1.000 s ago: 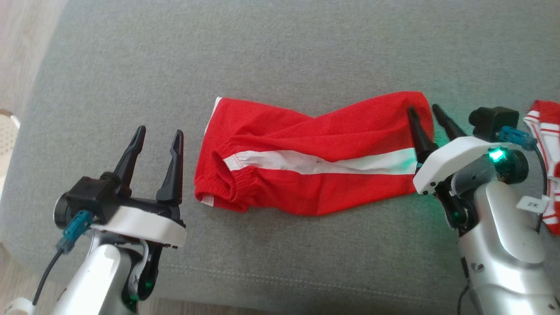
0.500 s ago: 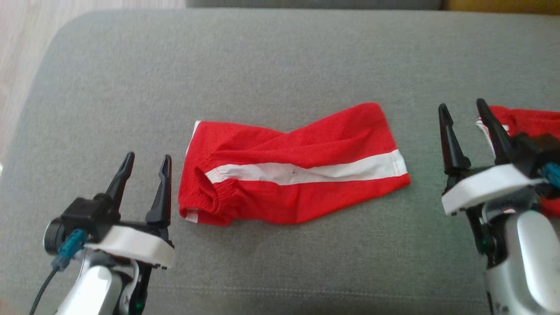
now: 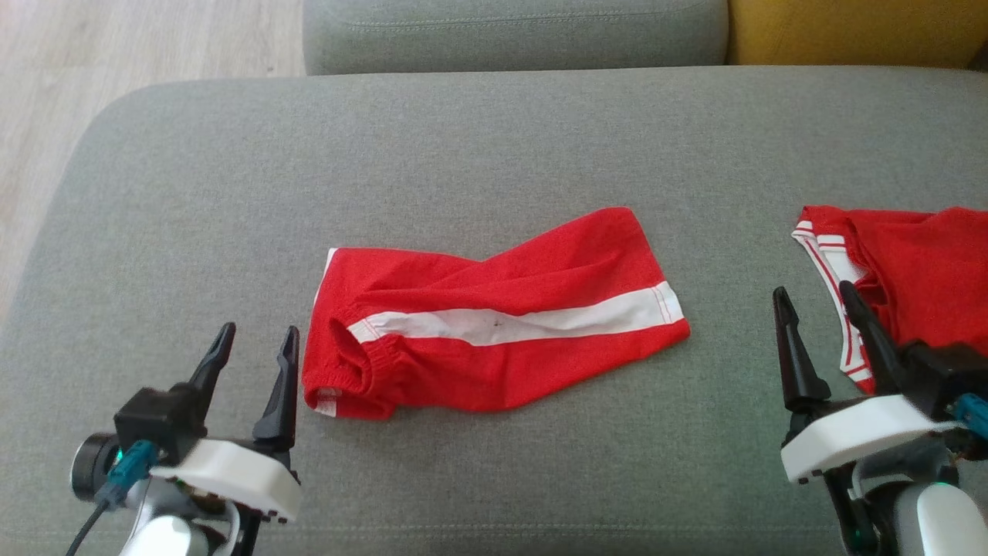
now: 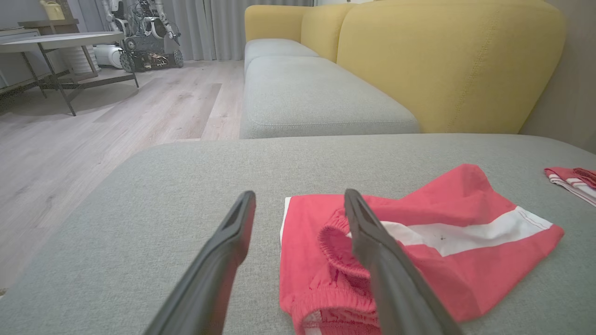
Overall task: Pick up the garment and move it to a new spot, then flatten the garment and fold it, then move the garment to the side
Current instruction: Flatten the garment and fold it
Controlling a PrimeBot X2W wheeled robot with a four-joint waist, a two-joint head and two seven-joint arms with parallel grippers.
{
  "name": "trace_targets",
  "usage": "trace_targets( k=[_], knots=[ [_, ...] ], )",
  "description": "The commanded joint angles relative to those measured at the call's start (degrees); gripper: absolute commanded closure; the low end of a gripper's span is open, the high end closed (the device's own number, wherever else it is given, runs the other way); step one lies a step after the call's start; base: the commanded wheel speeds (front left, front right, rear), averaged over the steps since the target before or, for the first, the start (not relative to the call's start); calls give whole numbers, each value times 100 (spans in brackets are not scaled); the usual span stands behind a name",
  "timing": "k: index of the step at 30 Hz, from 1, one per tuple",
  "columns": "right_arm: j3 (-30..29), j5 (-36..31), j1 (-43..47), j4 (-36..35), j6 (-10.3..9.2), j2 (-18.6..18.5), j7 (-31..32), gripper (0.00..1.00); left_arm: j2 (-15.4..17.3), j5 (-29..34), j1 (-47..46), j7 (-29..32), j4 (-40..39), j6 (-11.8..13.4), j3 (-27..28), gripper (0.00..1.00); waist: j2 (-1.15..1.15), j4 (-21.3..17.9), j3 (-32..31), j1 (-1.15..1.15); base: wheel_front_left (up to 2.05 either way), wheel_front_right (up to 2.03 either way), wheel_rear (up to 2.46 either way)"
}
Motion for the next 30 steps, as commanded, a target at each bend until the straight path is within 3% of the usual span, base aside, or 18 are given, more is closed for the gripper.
trace_targets(
  k=[1, 22, 30],
  knots=[
    [112, 39, -148, -266, -4, -25, 3, 0, 180, -14, -198, 9, -211, 45, 226, 0, 0, -3, -6, 0, 0, 0, 0],
    [116, 193, -161, -263, -4, -10, 29, 0, 205, 8, -316, 83, -307, 45, 80, 0, 0, 84, 9, 0, 0, 0, 0],
    [187, 219, -281, -254, -4, -10, 30, 0, -174, -310, -1076, 800, -2, -417, -402, 0, 0, 98, 259, 0, 0, 0, 0]
  ],
)
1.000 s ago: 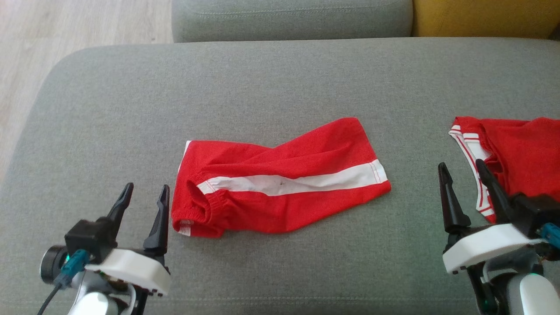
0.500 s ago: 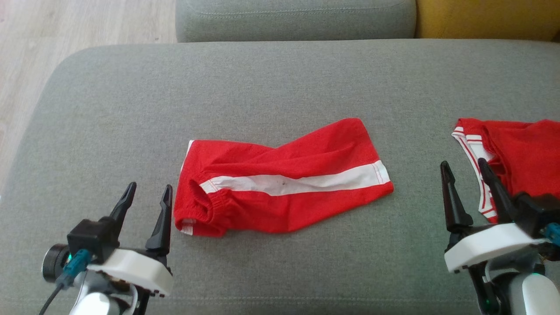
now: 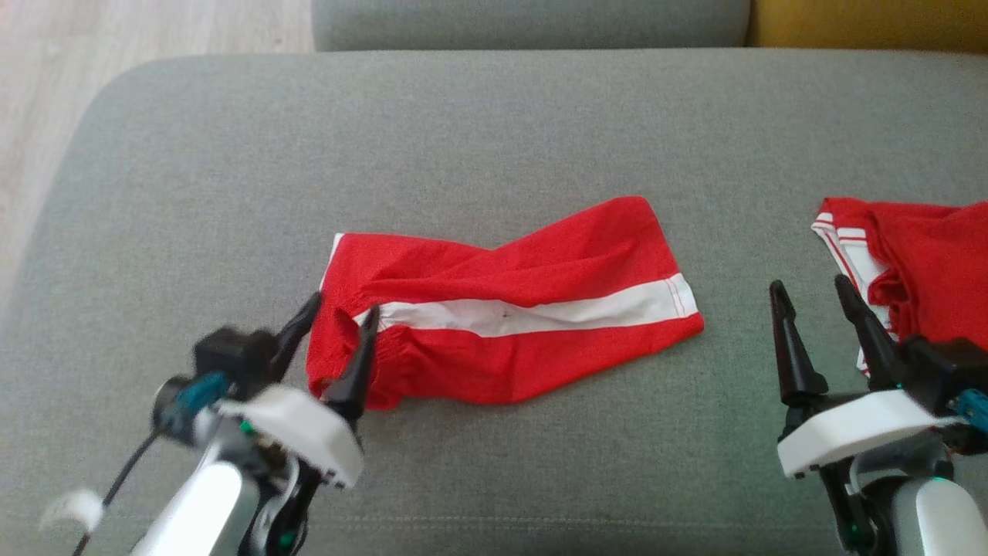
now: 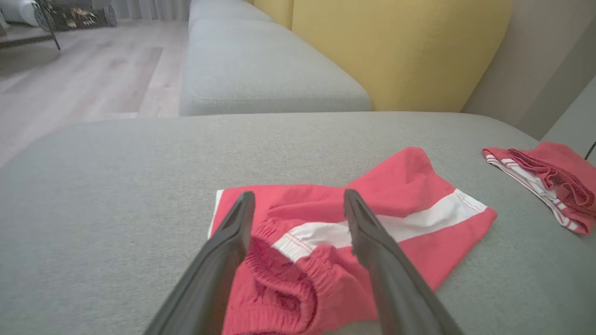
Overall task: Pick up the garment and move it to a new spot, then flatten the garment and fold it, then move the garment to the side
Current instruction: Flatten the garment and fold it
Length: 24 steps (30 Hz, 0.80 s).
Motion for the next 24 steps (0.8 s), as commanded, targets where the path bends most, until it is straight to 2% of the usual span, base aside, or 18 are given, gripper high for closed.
trace_targets(
  k=[1, 7, 12, 18, 19, 20, 21, 22, 23, 24],
  knots=[
    [167, 39, -253, -196, -4, -26, 14, 0, 37, -86, -368, 94, -63, -51, 199, 0, 0, -32, 70, 0, 0, 0, 0],
    [181, 69, -314, -142, -4, -26, -27, 0, -124, -492, -530, 456, 536, -195, 197, 0, 0, -136, 225, 0, 0, 0, 0],
    [146, 82, -326, -102, -4, -26, -69, 0, -186, -675, -500, 452, 795, -229, 254, 0, 0, -180, 290, 0, 0, 0, 0],
    [154, 96, -392, -72, -4, -26, -84, 0, -230, -838, -578, 368, 899, -405, 283, 0, 0, -212, 359, 0, 0, 0, 0],
    [156, 92, -408, -63, -4, -26, -81, 0, -228, -828, -601, 329, 895, -418, 286, 23, 0, -215, 367, 0, 0, 0, 0],
    [159, 86, -426, -48, -4, -26, -76, 0, -218, -802, -621, 280, 886, -422, 287, 53, 0, -216, 373, 0, 0, 0, 0],
    [164, 74, -443, -26, -4, -26, -62, 0, -216, -793, -631, 247, 879, -428, 287, 70, 0, -212, 379, 0, 0, 0, 0],
    [164, 67, -464, -1, -4, -26, -52, 0, -217, -796, -635, 230, 872, -434, 287, 95, 0, -206, 386, 0, 0, 0, 0],
    [168, 59, -491, 29, -4, -26, -42, 0, -210, -787, -639, 211, 862, -435, 285, 100, 0, -198, 391, 0, 0, 0, 0],
    [183, 43, -524, 69, -4, -26, -18, 0, -205, -784, -639, 193, 848, -437, 286, 100, 0, -190, 397, 0, 0, 0, 0]
  ],
)
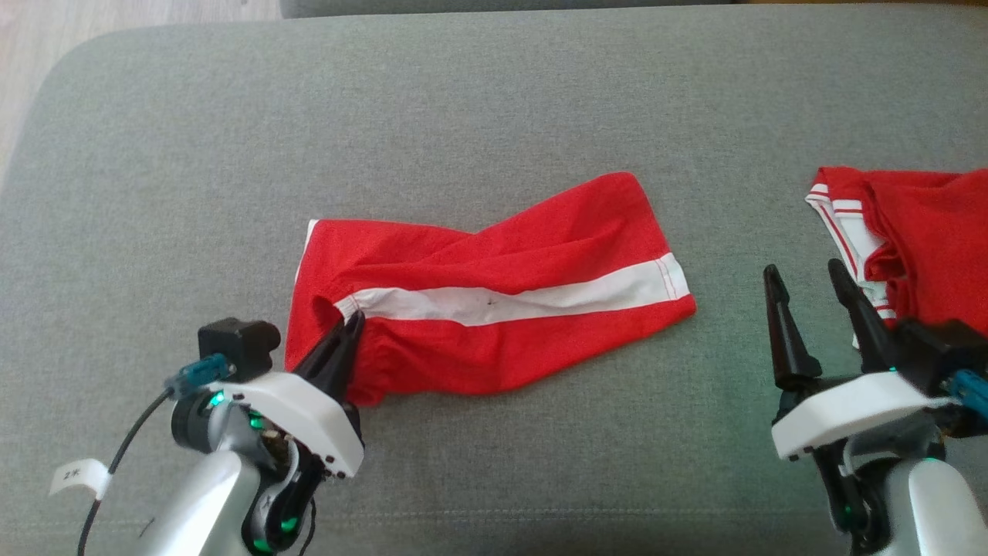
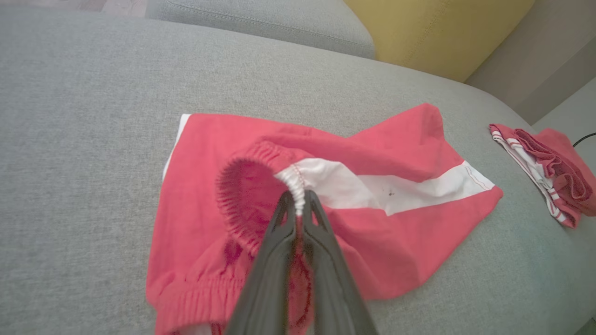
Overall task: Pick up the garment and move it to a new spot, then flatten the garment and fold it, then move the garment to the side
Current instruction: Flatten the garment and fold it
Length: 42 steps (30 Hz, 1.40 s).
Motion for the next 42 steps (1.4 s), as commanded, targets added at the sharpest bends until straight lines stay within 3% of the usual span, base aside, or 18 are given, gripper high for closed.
trace_targets(
  k=[1, 7, 14, 20, 21, 22, 23, 30, 36, 42],
  knots=[
    [157, -15, -273, -123, -4, -27, 27, 0, 120, 47, -291, -66, -194, -24, 256, 100, 0, 19, 13, 0, 0, 0, 0],
    [322, -179, -655, 359, -4, -44, 182, 0, 135, 129, -367, -141, -297, -22, 214, 100, 0, 127, 123, 0, 0, 0, 0],
    [728, -282, -1398, 1736, -4, -328, 562, 0, 59, 252, -604, -210, -348, -75, 77, 100, 0, 377, 369, 0, 0, 0, 0],
    [826, -258, -1795, 2621, -4, -353, 816, 0, 8, 304, -743, -304, -294, -158, -16, 100, 0, 532, 498, 0, 0, 0, 0],
    [871, -223, -1821, 2705, -4, -346, 857, 7, 7, 310, -753, -318, -281, -169, -27, 100, 0, 543, 503, 0, 0, 0, 0],
    [922, -181, -1841, 2755, -4, -343, 875, 58, 10, 315, -760, -331, -270, -178, -35, 100, 0, 550, 506, 0, 0, 0, 0],
    [955, -115, -1852, 2770, -4, -340, 864, 100, 18, 326, -766, -350, -266, -183, -41, 100, 0, 554, 503, 0, 0, 0, 0],
    [989, 182, -1784, 2198, -4, -466, 515, 100, 219, 442, -695, -518, -520, -89, 44, 100, 0, 451, 336, 0, 0, 0, 0],
    [939, 158, -1659, 1166, -4, -579, 434, 100, 617, 554, -545, -418, -1192, 123, 237, 100, 0, 228, 42, 0, 0, 0, 0],
    [503, 114, -1454, -204, -4, -532, 581, 100, 952, 728, -690, -141, -2099, 240, 337, 100, 0, 138, -289, 0, 0, 0, 0]
  ],
)
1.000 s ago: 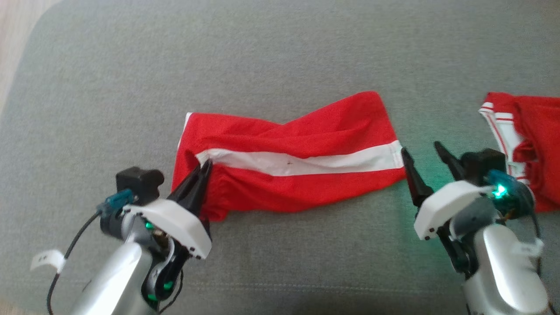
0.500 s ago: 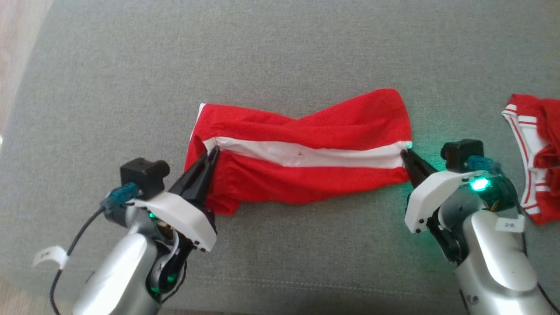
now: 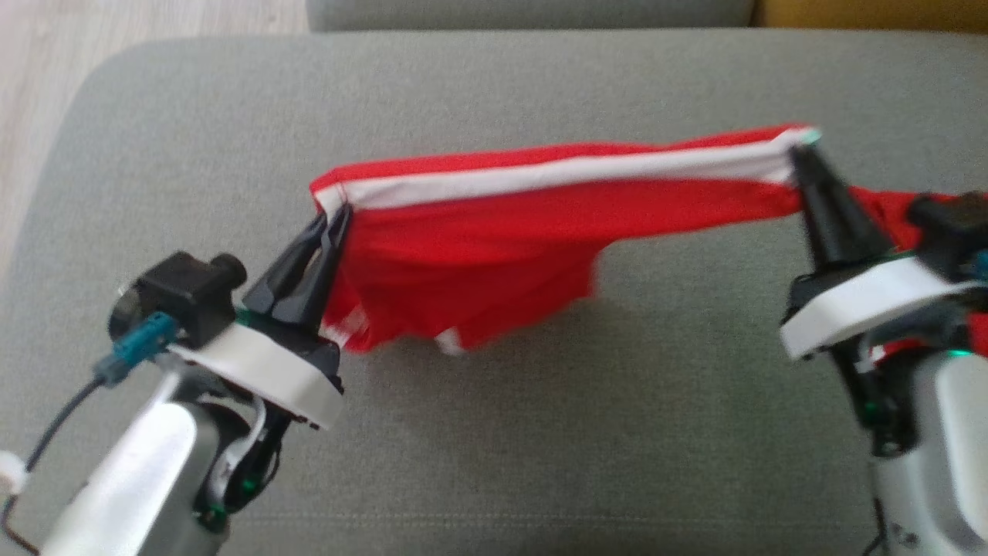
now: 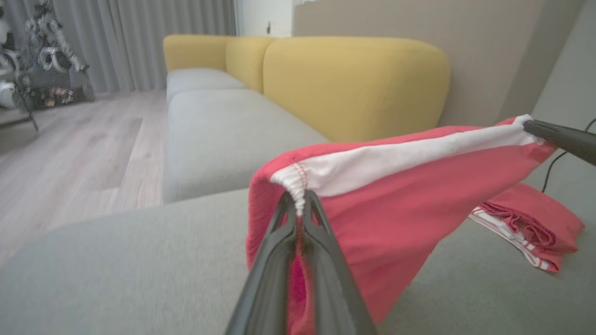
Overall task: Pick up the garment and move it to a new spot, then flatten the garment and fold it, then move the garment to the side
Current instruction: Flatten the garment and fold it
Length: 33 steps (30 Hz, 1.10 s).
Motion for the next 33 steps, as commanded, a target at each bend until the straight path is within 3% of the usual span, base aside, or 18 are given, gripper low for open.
trace_targets(
  k=[1, 8, 18, 26, 33],
  knots=[
    [-41, -35, -62, -576, -4, 23, 89, 100, 261, 97, -361, 63, -425, 52, 353, 100, 0, -64, -165, 0, 0, 0, 0],
    [-502, -182, 151, -2126, -4, 99, 500, 100, 479, 327, -638, 287, -1433, 274, 550, 100, 0, -162, -483, 0, 0, 0, 0],
    [-737, -245, 333, -3208, -4, 310, 839, 100, 593, 479, -668, 472, -2166, 579, 752, 100, 0, -237, -589, 0, 0, 0, 0],
    [-719, -93, -69, -3016, -4, 423, 846, 100, 514, 598, -1137, 400, -1939, 489, 672, 100, 0, -200, -322, 0, 0, 0, 0],
    [-674, 242, -1794, -1664, -4, 467, 615, 100, 156, 357, -2576, 176, -736, -1, 671, 100, 0, -194, 253, 0, 0, 0, 0]
  ],
)
